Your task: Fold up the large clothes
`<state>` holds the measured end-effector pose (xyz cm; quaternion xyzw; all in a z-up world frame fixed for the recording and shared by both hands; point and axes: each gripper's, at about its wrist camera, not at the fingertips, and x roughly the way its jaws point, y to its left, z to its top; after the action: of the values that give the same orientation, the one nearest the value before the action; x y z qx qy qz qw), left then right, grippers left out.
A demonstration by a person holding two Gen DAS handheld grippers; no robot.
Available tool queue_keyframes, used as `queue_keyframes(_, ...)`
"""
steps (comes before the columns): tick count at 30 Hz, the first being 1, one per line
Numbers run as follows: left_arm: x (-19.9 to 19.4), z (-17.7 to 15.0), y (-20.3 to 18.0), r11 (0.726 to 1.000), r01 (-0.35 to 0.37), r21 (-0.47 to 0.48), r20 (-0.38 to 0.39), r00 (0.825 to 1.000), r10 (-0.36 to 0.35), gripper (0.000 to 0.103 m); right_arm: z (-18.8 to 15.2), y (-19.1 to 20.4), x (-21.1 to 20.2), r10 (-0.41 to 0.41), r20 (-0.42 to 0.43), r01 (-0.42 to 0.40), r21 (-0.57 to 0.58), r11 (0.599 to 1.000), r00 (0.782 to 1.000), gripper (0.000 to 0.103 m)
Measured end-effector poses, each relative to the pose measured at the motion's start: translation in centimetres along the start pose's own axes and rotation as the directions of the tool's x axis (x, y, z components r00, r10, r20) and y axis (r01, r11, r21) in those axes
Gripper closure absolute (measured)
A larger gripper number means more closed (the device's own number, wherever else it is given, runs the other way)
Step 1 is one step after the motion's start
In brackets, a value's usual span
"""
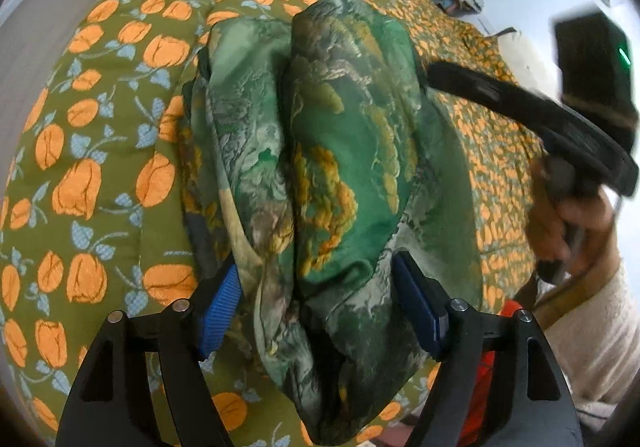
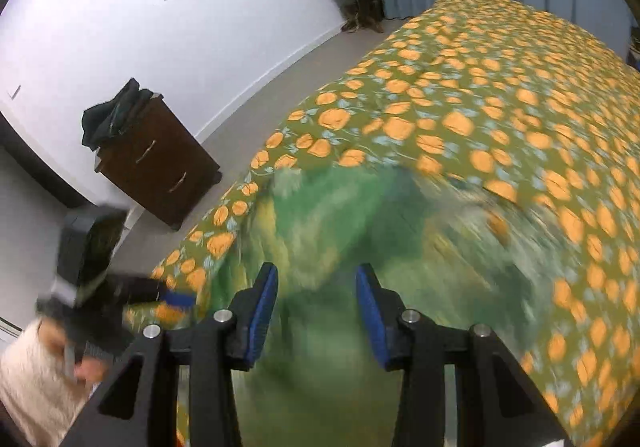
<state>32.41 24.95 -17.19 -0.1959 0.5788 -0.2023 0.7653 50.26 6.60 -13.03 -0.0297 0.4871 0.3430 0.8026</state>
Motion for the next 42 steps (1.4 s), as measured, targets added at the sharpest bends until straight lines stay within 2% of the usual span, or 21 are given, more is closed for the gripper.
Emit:
queue_keyframes(2,0.6,-0.6,0.5,1.0,-0.005,-0.017,-0.002,1.0,0.005,0.027,0.1,-0.4,3.2,-0.017,-0.027,0.018,0.01,1.0,0.999,0.061)
queue_keyframes(5,1.8,-1.3,1.7,0.999,-0.023,-0.046,-0.006,1.0,0.023,0.027,-1.8,-1.5,8.7,-0.04,-0.132,0.049,0.059,0.997,0.99,0.062)
queue_keyframes(7,2.7,-1.6,2.6,0.997,-0.004,-0.08,-0.012,1.0,0.003,0.025,-2.5,-2.1,9.7,-0.043,-0.121,0.052,0.071,0.996,0.992,0.062)
queue_keyframes(10,3.0,-2.0,3.0,0.996,0.026,-0.084,-0.009,1.0,-0.027,0.02,-2.6,-2.0,7.8,-0.017,-0.077,0.022,0.067,0.998,0.997,0.062)
queue_keyframes(12,3.0,-2.1,3.0,0.997,0.027,-0.076,-0.005,1.0,-0.027,0.02,-3.3,-1.6,4.9,0.003,-0.051,-0.001,0.035,0.999,0.999,0.061)
queue_keyframes(15,2.8,-2.1,2.6,0.998,0.011,-0.062,0.004,1.0,-0.01,0.02,-5.1,-1.6,0.7,-0.009,-0.003,0.009,-0.033,0.999,1.0,0.061)
queue_keyframes(19,2.6,-2.2,1.9,0.999,-0.018,-0.043,0.018,1.0,0.019,0.02,-11.5,-1.7,-5.9,-0.035,0.028,0.037,-0.078,0.996,0.999,0.061)
queue_keyframes(22,2.3,-2.3,1.4,0.999,-0.028,-0.039,0.021,0.999,0.029,0.02,-16.5,-2.2,-9.2,-0.066,0.035,0.067,-0.034,0.997,0.997,0.061)
queue_keyframes(25,2.3,-2.5,1.1,0.998,-0.035,-0.044,0.018,0.999,0.036,0.019,-20.4,-2.5,-8.8,-0.091,-0.001,0.091,0.018,0.996,0.996,0.061)
queue_keyframes(29,3.3,-2.8,0.4,0.998,-0.061,-0.016,-0.001,0.998,0.061,0.016,-22.2,-3.2,-4.6,-0.133,-0.077,0.136,0.046,0.99,0.988,0.059)
queue_keyframes(33,3.8,-2.9,0.0,0.996,-0.085,-0.021,0.014,0.996,0.085,0.013,-22.6,-3.6,-3.6,-0.141,-0.085,0.146,0.048,0.988,0.986,0.059)
queue_keyframes(36,2.6,-3.2,-0.8,0.996,-0.088,-0.034,0.064,0.994,0.09,0.012,-22.3,-3.3,-5.3,-0.141,-0.056,0.144,0.062,0.988,0.988,0.056)
queue_keyframes(38,1.0,-3.6,-1.1,0.997,-0.063,-0.053,0.102,0.992,0.069,0.01,-22.3,-3.1,-7.3,-0.157,-0.014,0.158,0.074,0.985,0.987,0.046)
queue_keyframes(39,-0.4,-3.9,-1.3,0.997,-0.04,-0.063,0.12,0.992,0.047,0.009,-22.4,-3.1,-8.3,-0.157,0.001,0.156,0.087,0.984,0.988,0.038)
queue_keyframes(42,-3.8,-4.8,-1.4,0.998,-0.016,-0.061,0.156,0.987,0.026,0.004,-23.3,-3.5,-11.8,-0.136,0.054,0.129,0.125,0.984,0.989,0.032)
